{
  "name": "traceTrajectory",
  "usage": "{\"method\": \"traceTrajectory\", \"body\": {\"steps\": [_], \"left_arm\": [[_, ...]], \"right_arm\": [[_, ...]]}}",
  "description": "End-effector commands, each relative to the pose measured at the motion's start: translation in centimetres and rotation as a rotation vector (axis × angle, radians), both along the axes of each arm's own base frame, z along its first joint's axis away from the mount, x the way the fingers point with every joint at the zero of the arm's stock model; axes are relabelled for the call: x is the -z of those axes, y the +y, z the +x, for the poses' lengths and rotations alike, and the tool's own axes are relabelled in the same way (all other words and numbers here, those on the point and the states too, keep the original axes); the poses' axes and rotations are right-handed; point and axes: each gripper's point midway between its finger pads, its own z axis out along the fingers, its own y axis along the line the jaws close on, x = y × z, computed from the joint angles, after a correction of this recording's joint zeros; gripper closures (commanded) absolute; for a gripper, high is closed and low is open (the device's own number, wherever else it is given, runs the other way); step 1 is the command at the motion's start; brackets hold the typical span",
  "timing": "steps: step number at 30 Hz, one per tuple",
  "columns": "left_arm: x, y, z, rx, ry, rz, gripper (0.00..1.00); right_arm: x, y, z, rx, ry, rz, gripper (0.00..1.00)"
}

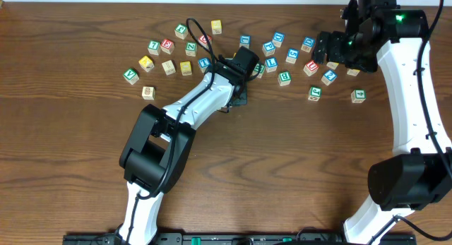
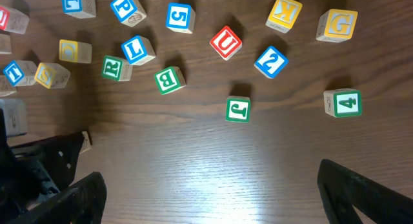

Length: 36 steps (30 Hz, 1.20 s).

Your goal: Spell out AI2

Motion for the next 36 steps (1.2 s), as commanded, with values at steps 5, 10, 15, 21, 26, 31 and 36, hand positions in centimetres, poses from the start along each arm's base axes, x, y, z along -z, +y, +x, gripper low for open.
{"method": "traceTrajectory", "body": {"steps": [5,10,15,21,26,31,36], "left_arm": [[0.6,0.4,-0.4,-0.087,0.015,-0.003,0.57],[0.6,0.4,-0.4,-0.087,0.015,-0.003,0.51],[-0.9,0.1,0.2,-0.07,-0.014,-0.017,0.51],[-6.7,-0.3,1.2,-0.021,-0.119,-0.066,0.51],[-10.6,1.1,0.6,-0.001,-0.156,-0.07,0.51],[-11.4,5.0,-0.4,-0.065,-0.098,-0.032,0.51],[-10.8,8.9,-0.8,-0.141,-0.034,0.005,0.51]], "right_arm": [[-1.1,-0.2,0.2,0.002,-0.031,-0.004,0.01],[-1.1,-0.2,0.2,0.002,-0.031,-0.004,0.01],[-1.1,-0.2,0.2,0.001,-0.031,-0.004,0.01],[-1.1,-0.2,0.2,0.002,-0.031,-0.004,0.01],[-1.1,-0.2,0.2,0.001,-0.031,-0.004,0.01],[-1.1,-0.2,0.2,0.002,-0.031,-0.004,0.01],[-1.1,-0.2,0.2,0.002,-0.031,-0.004,0.01]]}}
